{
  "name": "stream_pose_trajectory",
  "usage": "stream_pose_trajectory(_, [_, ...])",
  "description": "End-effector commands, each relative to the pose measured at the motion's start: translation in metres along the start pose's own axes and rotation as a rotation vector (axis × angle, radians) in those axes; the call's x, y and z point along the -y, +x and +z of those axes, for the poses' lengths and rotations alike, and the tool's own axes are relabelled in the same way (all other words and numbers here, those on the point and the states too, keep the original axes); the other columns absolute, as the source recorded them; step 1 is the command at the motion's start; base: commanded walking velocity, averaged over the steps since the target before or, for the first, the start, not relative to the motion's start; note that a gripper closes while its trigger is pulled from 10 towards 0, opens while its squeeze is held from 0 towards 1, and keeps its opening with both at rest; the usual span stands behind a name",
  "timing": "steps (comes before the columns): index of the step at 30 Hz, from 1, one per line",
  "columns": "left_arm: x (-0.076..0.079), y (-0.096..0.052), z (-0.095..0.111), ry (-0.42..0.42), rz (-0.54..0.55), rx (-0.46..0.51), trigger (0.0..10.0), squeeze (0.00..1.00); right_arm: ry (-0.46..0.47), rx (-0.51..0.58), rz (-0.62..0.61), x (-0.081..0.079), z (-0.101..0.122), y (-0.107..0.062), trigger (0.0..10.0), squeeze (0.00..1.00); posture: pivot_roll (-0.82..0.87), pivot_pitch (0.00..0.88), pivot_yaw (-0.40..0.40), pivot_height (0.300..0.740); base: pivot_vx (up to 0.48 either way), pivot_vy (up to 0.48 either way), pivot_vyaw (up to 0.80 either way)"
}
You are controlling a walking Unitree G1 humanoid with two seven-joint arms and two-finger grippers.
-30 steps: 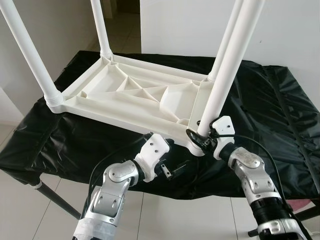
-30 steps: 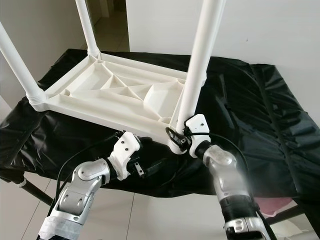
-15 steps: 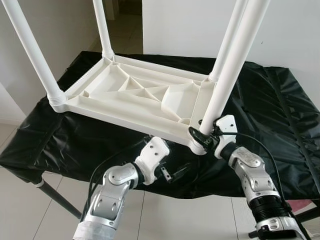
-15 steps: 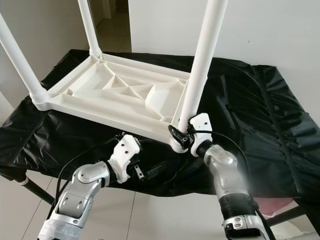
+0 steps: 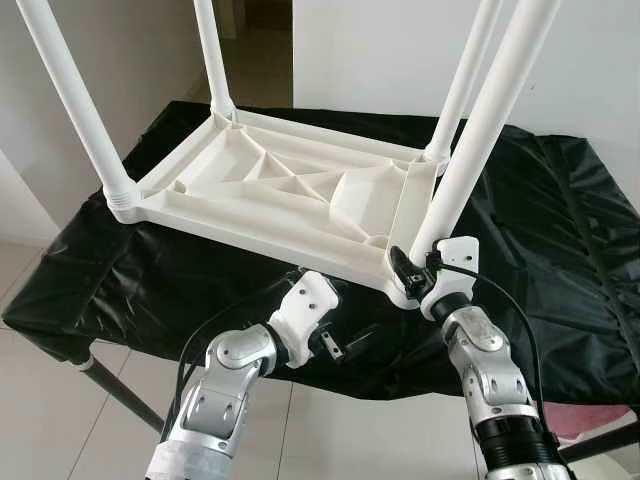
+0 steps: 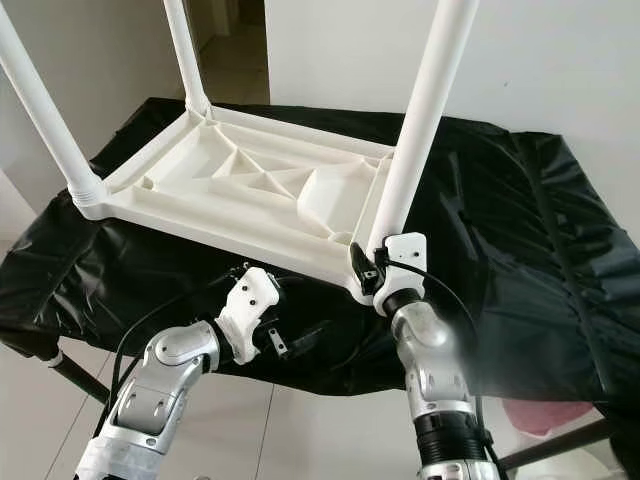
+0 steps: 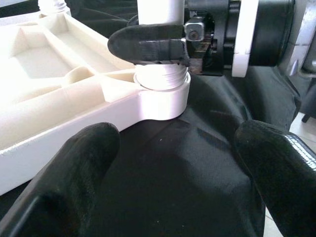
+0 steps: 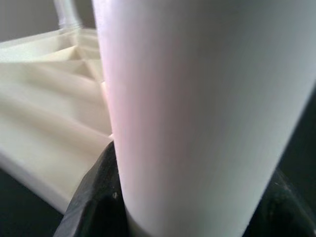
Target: Building children table
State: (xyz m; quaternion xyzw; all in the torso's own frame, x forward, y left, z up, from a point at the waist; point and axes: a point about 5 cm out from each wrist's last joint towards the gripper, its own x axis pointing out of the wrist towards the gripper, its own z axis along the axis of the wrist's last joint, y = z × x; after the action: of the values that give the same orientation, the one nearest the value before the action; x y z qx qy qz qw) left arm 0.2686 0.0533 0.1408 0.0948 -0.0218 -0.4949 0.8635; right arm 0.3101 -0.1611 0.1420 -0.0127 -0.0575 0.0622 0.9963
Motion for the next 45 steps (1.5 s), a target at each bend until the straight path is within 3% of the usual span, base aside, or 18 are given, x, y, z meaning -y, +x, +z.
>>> stream_pose_trajectory(1, [-0.008,0.000,-0.001,0.003,0.136,-0.017,10.0,0.00,0.018,-0.058,-0.114,0.009,-0.014,-0.009,10.0,0.00,-0.04,0.059,0.019,0.740,0.000,0.000,0.00])
stream_pose_trajectory(9, [-0.008,0.000,-0.001,0.010,0.134,-0.019,10.0,0.00,0.023,-0.090,-0.391,-0.014,-0.019,-0.019,10.0,0.00,-0.04,0.049,0.018,0.740,0.000,0.000,0.00])
stream_pose_trajectory(13, [-0.006,0.000,-0.003,0.007,0.131,-0.020,10.0,0.00,0.047,-0.089,-0.402,-0.025,-0.018,-0.019,10.0,0.00,-0.04,0.046,0.017,0.740,0.000,0.000,0.00])
stream_pose_trajectory(19, [-0.006,0.001,-0.003,0.007,0.127,-0.019,10.0,0.00,0.056,-0.074,-0.340,-0.027,-0.017,-0.017,10.0,0.00,-0.04,0.037,0.008,0.740,0.000,0.000,0.00])
stream_pose_trajectory(20, [-0.007,0.002,-0.003,0.007,0.129,-0.018,10.0,0.00,0.059,-0.057,-0.317,-0.026,-0.015,-0.018,10.0,1.00,-0.05,0.036,0.006,0.740,0.000,0.000,0.00])
stream_pose_trajectory(29, [-0.004,0.005,-0.003,0.009,0.125,-0.014,10.0,0.00,0.110,0.013,-0.158,-0.015,-0.007,-0.020,10.0,1.00,-0.06,0.032,-0.003,0.740,0.000,0.000,0.00])
stream_pose_trajectory(30, [-0.003,0.005,-0.003,0.010,0.124,-0.015,10.0,0.00,0.093,0.022,-0.106,-0.011,-0.005,-0.021,10.0,0.00,-0.06,0.031,-0.008,0.740,0.000,0.000,0.00])
stream_pose_trajectory(33, [-0.002,0.005,-0.004,0.008,0.124,-0.015,10.0,0.00,0.117,0.021,-0.012,-0.005,-0.004,-0.021,10.0,0.00,-0.06,0.032,-0.009,0.740,0.000,0.000,0.00])
stream_pose_trajectory(37, [-0.002,0.005,-0.004,0.008,0.124,-0.015,10.0,0.00,0.124,0.020,0.006,-0.004,-0.003,-0.021,10.0,0.00,-0.06,0.032,-0.009,0.740,0.000,0.000,0.00])
stream_pose_trajectory(38, [-0.002,0.006,-0.004,0.009,0.126,-0.014,10.0,0.00,0.119,0.025,0.066,0.000,-0.001,-0.020,10.0,0.00,-0.06,0.031,-0.017,0.740,0.000,0.000,0.00])
stream_pose_trajectory(40, [-0.002,0.006,-0.004,0.015,0.128,-0.016,10.0,0.00,0.092,0.034,0.120,0.004,0.003,-0.019,10.0,0.00,-0.06,0.030,-0.020,0.740,0.000,0.000,0.00])
stream_pose_trajectory(42, [-0.002,0.008,-0.004,0.017,0.130,-0.012,10.0,0.00,-0.004,0.042,0.289,0.012,0.011,-0.011,10.0,0.00,-0.07,0.031,-0.018,0.740,0.000,0.000,0.00])
stream_pose_trajectory(45, [-0.003,0.009,-0.003,0.016,0.132,-0.010,10.0,0.00,-0.064,0.033,0.396,0.015,0.015,-0.004,10.0,0.00,-0.07,0.032,-0.014,0.740,0.000,0.000,0.00])
